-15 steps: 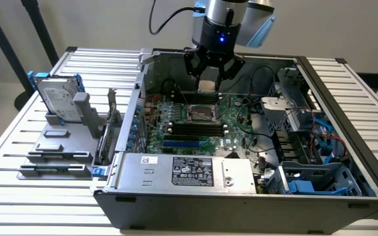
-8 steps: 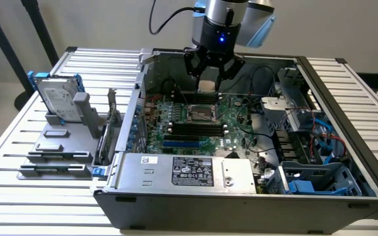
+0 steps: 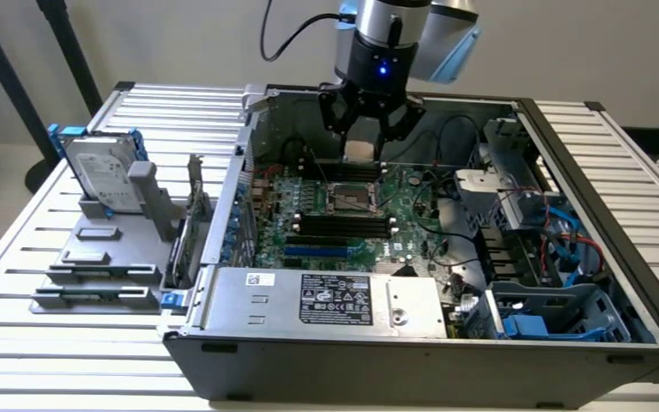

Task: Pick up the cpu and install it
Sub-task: 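Place the cpu into insertion slot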

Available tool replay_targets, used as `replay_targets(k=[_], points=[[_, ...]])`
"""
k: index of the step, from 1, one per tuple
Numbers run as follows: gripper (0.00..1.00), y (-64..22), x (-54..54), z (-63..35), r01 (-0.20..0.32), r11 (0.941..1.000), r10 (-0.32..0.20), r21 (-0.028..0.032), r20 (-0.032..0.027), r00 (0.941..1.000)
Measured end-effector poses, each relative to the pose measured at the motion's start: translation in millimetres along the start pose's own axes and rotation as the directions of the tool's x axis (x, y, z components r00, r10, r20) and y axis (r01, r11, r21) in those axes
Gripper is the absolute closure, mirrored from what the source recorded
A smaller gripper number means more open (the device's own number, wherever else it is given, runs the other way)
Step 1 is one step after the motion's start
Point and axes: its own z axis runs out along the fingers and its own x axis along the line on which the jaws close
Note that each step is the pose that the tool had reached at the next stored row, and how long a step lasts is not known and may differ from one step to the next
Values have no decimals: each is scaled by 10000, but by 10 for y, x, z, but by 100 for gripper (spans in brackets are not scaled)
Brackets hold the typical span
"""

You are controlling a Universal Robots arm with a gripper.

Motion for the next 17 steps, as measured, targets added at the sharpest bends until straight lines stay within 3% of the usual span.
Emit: replay_targets(k=[5,8,13,17], points=[[45,-1,-1,46,-698,9976,698,-32,17,9976],[45,-2,-4,77,-1175,9931,1175,-61,29,9931],[45,-4,-8,140,-2076,9781,2077,-130,44,9782],[45,-5,-11,190,-2787,9602,2789,-184,50,9603]])
